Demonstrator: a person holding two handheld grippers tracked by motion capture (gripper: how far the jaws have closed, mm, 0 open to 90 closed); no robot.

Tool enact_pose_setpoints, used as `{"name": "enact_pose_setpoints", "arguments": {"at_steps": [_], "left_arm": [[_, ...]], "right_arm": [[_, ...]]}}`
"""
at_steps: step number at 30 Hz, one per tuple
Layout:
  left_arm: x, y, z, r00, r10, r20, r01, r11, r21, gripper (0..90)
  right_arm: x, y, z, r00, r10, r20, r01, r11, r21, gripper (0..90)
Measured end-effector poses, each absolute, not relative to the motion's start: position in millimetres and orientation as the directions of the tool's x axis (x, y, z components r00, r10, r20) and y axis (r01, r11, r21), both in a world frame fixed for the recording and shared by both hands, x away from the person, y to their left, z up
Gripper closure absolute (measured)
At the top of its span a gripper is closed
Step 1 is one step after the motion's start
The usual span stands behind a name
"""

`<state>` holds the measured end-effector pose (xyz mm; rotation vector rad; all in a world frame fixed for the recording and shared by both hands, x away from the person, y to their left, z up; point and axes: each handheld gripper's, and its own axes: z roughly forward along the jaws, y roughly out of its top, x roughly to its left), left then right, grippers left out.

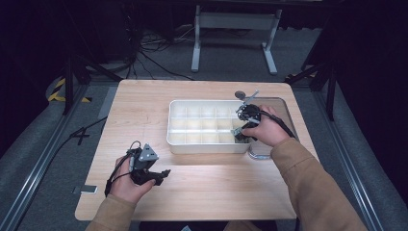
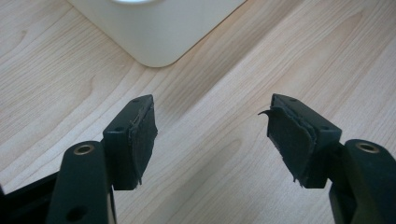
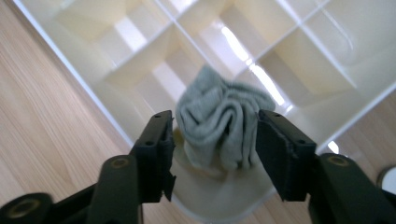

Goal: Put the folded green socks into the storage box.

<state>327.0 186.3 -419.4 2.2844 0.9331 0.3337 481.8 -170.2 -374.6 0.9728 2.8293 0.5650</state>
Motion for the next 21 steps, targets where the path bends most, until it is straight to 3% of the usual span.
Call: {"name": "enact_pose_setpoints", "arguments": {"at_steps": [4,5,11,21], "left_arm": [[327,186,-419,0.719,0.695,-0.007,0.534,-0.546,0.646,33.0],[328,186,-419,0.718,0.696,-0.007,0.535,-0.546,0.645,33.0],[329,185,-420,0.717,0.697,-0.011,0.536,-0.541,0.648,32.9],[326,187,-420,0.714,0.7,-0.009,0.539,-0.541,0.646,32.9]], "right_arm": [[485,-164,-382,-0.777,0.629,-0.021,0.567,0.714,0.411,37.9],[487,-163,-384,-0.769,0.638,-0.041,0.567,0.71,0.418,39.6],[487,-164,-386,-0.784,0.62,-0.038,0.565,0.737,0.369,69.2],[491,-160,-411,-0.785,0.619,-0.029,0.588,0.76,0.276,73.4]]}}
